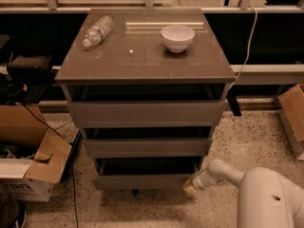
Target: Close bottom drawer
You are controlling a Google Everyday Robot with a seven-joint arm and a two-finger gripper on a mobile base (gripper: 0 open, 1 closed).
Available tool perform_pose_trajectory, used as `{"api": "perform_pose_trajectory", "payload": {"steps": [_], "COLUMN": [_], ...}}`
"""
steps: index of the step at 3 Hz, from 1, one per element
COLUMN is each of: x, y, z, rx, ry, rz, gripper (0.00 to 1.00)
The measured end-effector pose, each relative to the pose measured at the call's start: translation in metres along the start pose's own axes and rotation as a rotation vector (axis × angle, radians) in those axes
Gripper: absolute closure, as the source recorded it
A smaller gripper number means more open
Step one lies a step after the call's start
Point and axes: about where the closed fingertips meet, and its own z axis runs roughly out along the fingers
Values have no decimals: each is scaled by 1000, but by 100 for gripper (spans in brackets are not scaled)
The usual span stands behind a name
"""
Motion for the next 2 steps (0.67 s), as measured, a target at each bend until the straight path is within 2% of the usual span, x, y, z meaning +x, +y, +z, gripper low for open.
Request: {"api": "perform_pose_trajectory", "payload": {"steps": [1, 2], "x": [-5, -5], "y": [-27, -26], "z": [19, 19], "rx": [12, 12], "ry": [-47, -47], "rz": [13, 13], "gripper": [80, 57]}}
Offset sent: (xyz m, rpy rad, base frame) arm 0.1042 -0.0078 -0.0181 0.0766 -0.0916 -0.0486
